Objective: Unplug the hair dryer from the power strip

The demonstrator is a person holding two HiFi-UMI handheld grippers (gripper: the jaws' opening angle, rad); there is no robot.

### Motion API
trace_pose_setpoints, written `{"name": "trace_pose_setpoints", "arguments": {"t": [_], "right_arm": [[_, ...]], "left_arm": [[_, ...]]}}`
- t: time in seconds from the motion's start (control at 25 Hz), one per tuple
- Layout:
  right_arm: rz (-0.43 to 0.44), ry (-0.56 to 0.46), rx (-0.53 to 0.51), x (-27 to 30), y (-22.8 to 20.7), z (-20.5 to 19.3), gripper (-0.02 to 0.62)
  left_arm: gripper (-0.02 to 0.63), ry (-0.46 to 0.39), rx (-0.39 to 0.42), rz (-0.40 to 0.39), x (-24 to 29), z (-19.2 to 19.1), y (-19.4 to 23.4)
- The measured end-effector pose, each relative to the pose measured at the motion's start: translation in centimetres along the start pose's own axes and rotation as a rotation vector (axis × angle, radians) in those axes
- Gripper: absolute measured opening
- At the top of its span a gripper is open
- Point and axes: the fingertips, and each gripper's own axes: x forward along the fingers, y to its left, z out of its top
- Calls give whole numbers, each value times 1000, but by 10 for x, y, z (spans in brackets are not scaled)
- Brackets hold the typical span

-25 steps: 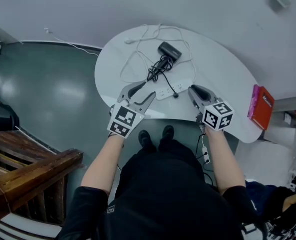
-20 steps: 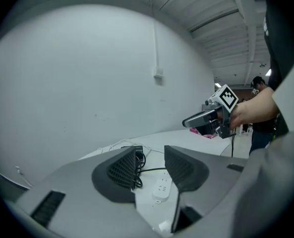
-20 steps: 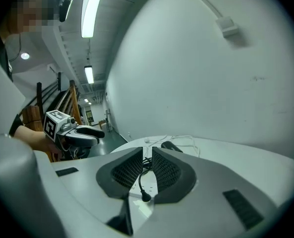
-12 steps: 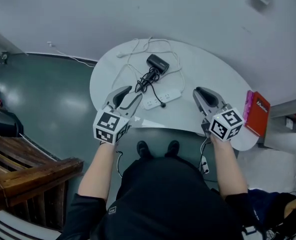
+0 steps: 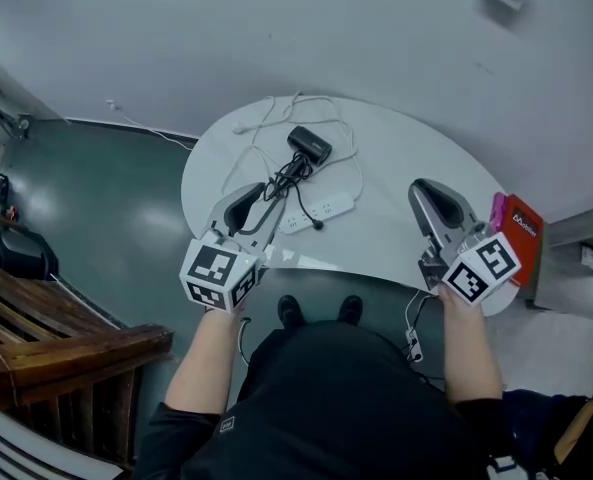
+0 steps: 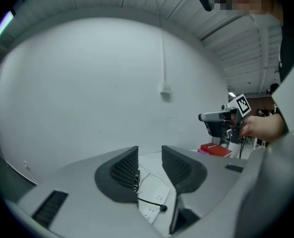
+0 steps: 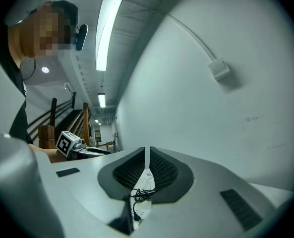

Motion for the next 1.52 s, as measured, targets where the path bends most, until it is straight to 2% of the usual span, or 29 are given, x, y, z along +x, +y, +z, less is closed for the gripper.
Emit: {"name": "trace_pose_setpoints", "arguments": {"t": [0.24,0.6,0.76,1.04,1.24,1.52], "right_arm": [[-50,-132,48,-17,-7,33,43],[-61,-207,-56,-29,8,66,35],[-68,-207,-79,-28,10,70,34],[-88,-158,-142,-12,0,62,34],[-121,-147,-115,3,-10,45,34],[-95,-129,-114,12,-1,37,34]], "left_arm": [[143,-43,0,43,-12,23,-1],[107,-118,22,107,-35,59,12],[77,-113,60,143,-38,63,22],[50,-123,44,162,-34,65,34],[43,-117,17,200,-25,55,45],[40,-104,55,198,-25,52,41]]}}
